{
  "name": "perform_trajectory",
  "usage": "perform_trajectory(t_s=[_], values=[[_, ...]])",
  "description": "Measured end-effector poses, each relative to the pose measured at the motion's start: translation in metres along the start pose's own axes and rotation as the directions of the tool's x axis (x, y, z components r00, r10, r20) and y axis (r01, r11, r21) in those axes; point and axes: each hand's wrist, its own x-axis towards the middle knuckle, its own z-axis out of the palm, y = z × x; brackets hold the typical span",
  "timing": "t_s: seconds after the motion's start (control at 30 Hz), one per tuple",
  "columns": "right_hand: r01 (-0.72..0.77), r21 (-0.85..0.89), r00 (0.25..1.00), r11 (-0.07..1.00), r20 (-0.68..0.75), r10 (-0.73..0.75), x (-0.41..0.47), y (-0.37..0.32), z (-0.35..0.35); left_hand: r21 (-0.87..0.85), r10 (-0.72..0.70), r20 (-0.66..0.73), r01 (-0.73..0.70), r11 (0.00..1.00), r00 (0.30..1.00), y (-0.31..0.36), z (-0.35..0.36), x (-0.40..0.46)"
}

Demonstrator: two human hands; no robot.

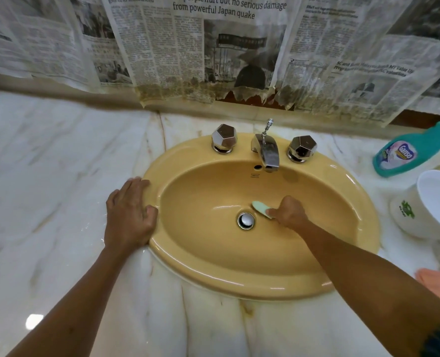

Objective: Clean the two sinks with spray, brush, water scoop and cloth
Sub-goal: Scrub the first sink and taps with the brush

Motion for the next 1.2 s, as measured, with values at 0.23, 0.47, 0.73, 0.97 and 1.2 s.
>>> perform_trajectory(t_s=[0.23, 0.47, 0.73, 0.97, 1.2], values=[[0.123, -0.164, 0.926, 0.979, 0.375, -0.054, -0.046, 0.017, -0.016, 0.003, -0.01, 0.004, 0.01, 1.0, 1.0, 0.005, -0.005, -0.002], [0.267, -0.225, 0.931, 0.937, 0.312, -0.19, -0.054, 0.017, -0.007, 0.021, -0.04, -0.006, 0.04, 0.999, 0.999, 0.013, -0.008, -0.006], [0.47, -0.514, 0.867, 0.717, 0.421, -0.267, -0.087, 0.007, -0.024, 0.171, -0.074, 0.072, 0.061, 0.983, 0.995, 0.022, -0.012, -0.006], [0.531, -0.344, 0.743, 0.774, 0.628, -0.231, -0.095, 0.008, -0.064, 0.143, 0.017, -0.021, -0.014, 0.99, 1.0, 0.073, 0.005, -0.037], [0.536, -0.342, 0.745, 0.772, 0.621, -0.243, -0.11, 0.001, -0.071, 0.088, 0.091, 0.364, -0.131, 0.988, 0.927, 0.141, 0.056, -0.068]])
